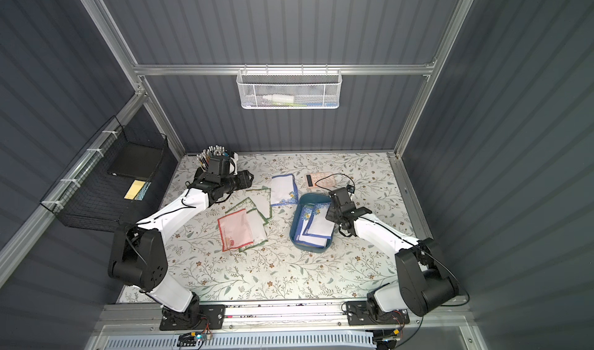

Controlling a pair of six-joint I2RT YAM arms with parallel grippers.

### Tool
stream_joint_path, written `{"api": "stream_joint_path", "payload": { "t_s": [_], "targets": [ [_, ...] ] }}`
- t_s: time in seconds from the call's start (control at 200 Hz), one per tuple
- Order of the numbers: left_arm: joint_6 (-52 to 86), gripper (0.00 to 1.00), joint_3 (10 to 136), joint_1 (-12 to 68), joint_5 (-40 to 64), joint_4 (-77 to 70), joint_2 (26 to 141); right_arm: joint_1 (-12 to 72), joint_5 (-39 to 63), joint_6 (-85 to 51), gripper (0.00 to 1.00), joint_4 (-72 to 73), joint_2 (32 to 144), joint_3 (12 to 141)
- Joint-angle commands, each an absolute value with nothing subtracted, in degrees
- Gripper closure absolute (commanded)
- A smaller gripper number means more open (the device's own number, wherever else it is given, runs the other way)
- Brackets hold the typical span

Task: Take out the stationery paper from the storage box
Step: Pick up the stationery paper from the storage box.

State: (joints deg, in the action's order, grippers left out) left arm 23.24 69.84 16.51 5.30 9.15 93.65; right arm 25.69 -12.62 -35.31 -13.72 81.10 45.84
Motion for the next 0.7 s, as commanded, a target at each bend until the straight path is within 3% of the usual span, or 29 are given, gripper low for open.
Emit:
{"api": "stream_joint_path", "payload": {
  "t_s": [0.0,0.395,0.695],
  "targets": [
    [23.94,0.42,69.40,16.61,6.56,10.09,91.67,25.38,-12.49,-34.59,1.00,-15.33,80.06,47.95],
    [23.12,0.35,69.96,16.48,17.12,8.43,89.70,25.33,-10.69,-32.82,1.00,-17.17,74.82,52.67],
    [23.78,0.29,67.04,16.52,39.41,-1.56,88.61,25.40,-9.16,-32.54,1.00,-17.39,71.06,54.36]
  ]
}}
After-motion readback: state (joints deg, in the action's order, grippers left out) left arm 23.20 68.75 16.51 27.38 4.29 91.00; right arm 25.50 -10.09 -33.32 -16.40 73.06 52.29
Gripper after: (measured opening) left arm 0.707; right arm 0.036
